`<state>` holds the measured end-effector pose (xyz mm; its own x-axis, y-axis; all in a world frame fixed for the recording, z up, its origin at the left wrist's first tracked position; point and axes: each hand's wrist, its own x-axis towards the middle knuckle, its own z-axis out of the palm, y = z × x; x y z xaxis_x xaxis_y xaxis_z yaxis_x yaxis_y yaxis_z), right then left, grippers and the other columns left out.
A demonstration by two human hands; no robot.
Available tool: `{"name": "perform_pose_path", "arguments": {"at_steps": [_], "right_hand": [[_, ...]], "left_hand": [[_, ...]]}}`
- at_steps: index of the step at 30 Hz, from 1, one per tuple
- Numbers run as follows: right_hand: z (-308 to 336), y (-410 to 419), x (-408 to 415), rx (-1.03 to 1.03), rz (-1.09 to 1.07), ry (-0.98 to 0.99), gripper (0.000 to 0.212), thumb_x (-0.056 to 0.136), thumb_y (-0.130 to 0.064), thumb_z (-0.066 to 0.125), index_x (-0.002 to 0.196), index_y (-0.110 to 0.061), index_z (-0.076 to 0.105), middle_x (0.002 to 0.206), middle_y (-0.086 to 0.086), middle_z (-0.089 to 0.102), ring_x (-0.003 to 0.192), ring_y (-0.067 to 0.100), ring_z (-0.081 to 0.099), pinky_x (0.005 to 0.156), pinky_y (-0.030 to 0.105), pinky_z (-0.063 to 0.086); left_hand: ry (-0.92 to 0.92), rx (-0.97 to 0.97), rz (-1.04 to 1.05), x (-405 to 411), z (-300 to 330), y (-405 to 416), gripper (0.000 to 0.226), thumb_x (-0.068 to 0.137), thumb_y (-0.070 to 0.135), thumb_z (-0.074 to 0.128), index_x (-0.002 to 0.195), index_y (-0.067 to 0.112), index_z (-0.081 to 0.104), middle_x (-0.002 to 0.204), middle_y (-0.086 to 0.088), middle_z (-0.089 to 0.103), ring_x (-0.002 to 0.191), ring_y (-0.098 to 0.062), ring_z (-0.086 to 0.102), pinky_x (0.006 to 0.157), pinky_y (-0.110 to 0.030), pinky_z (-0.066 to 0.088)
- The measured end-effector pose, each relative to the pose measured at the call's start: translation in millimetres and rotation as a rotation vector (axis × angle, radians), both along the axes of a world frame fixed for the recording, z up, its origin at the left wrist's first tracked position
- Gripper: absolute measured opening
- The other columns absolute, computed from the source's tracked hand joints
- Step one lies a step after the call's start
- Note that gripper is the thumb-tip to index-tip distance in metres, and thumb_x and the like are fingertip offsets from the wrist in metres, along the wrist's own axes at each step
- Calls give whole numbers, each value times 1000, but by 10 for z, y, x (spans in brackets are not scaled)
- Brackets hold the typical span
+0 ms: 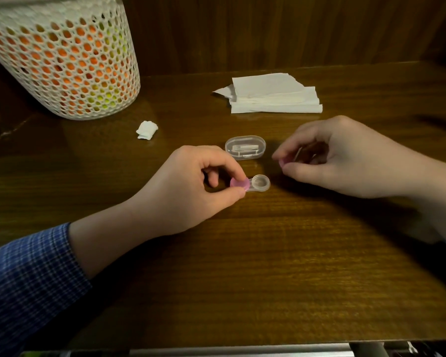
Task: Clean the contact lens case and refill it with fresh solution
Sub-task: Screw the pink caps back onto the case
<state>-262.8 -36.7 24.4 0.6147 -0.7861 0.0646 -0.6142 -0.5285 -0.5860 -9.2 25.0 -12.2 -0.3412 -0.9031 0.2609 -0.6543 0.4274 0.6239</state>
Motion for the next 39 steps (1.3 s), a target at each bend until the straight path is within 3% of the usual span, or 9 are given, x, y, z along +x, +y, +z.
{"name": "perform_pose_path", "arguments": {"at_steps": [6, 10, 18, 22, 29, 39], "right_hand": [[-83, 39, 70, 45, -17, -241, 20, 74, -24, 78, 93, -28, 72, 95, -8, 74, 91, 10, 73, 81, 34, 64], [-105, 88, 128, 53, -20, -335, 13, 73, -26, 81, 83, -24, 73, 95, -8, 78, 92, 7, 75, 82, 32, 63], [-161, 149, 216, 33, 72, -206, 9, 76, -34, 79, 81, -26, 77, 97, -17, 77, 98, -3, 69, 87, 19, 57], [-183, 144, 225, 28, 78, -190, 6, 77, -31, 80, 83, -29, 78, 95, -16, 77, 96, 0, 70, 89, 20, 56], [-179, 156, 232, 24, 86, -157, 18, 75, -39, 74, 93, -36, 77, 96, -17, 75, 94, 3, 69, 85, 27, 59], [-155, 153, 223, 33, 122, -144, 18, 78, -34, 72, 96, -33, 78, 98, -16, 75, 96, 2, 69, 87, 23, 57]], "left_hand": [[-1, 3, 2, -3, 3, 1, 15, 85, 33, 76, 100, 32, 78, 91, 16, 70, 74, -16, 60, 56, -17, 46], [-4, -1, 3, -1, 3, 4, 15, 86, 30, 77, 100, 32, 78, 91, 16, 70, 74, -15, 60, 57, -16, 46], [-5, -5, 4, -3, 14, 4, 15, 84, 31, 78, 99, 33, 78, 91, 17, 71, 73, -13, 60, 58, -14, 46], [-3, -1, 6, -1, 14, 1, 15, 85, 28, 79, 99, 32, 78, 92, 16, 71, 73, -14, 60, 58, -16, 46], [-8, 6, 3, 6, 26, 3, 15, 85, 31, 78, 100, 32, 79, 93, 16, 71, 75, -13, 61, 58, -16, 46], [-9, 11, 0, 0, 40, 15, 15, 85, 31, 77, 99, 32, 79, 94, 16, 71, 74, -14, 61, 59, -16, 46]]}}
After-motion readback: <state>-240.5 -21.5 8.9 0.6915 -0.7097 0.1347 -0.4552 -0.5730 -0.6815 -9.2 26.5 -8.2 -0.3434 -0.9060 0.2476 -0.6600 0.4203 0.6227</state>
